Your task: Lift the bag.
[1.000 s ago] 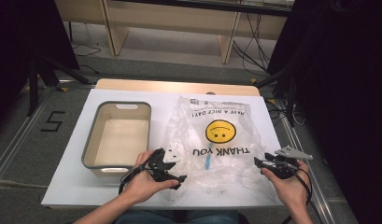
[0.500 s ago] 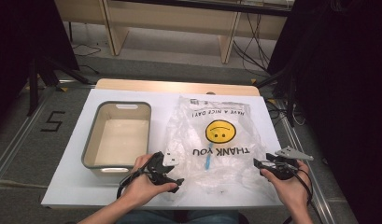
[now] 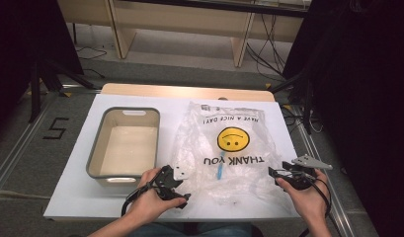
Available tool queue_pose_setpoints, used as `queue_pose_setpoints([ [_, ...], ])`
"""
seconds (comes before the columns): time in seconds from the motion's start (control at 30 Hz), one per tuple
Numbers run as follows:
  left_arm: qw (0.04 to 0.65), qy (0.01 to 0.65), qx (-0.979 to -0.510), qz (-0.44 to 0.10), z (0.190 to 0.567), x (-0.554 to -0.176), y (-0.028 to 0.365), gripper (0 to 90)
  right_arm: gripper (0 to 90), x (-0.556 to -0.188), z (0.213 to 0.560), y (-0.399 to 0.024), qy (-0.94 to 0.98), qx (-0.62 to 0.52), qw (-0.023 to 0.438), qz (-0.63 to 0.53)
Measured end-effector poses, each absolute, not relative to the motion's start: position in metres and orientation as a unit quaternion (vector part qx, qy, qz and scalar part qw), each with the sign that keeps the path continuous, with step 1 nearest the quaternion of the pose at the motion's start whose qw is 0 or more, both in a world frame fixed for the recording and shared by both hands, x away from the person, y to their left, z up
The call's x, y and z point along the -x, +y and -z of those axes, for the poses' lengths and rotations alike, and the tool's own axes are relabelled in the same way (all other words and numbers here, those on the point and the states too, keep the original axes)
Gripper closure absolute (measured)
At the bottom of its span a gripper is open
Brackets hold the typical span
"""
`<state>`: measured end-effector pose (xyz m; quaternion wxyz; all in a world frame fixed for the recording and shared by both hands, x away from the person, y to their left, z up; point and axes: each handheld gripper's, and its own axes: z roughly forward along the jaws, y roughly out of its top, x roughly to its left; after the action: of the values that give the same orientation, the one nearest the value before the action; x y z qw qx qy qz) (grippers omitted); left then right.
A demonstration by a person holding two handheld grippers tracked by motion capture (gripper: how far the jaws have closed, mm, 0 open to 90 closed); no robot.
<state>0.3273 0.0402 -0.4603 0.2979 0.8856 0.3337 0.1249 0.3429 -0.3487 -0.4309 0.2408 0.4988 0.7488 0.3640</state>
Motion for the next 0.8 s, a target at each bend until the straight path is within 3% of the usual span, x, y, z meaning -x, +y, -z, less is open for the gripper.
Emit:
queue_pose_setpoints([
  [0.43,0.260,0.359,-0.890,-0.108,0.473,-0.322,0.042,28.4,38.3,-0.344,0.435,-0.349,0.755,-0.496,0.230,-0.361],
  [0.8,0.265,0.356,-0.891,-0.090,0.476,-0.325,0.042,48.1,37.4,-0.331,0.422,-0.352,0.764,-0.494,0.208,-0.360],
])
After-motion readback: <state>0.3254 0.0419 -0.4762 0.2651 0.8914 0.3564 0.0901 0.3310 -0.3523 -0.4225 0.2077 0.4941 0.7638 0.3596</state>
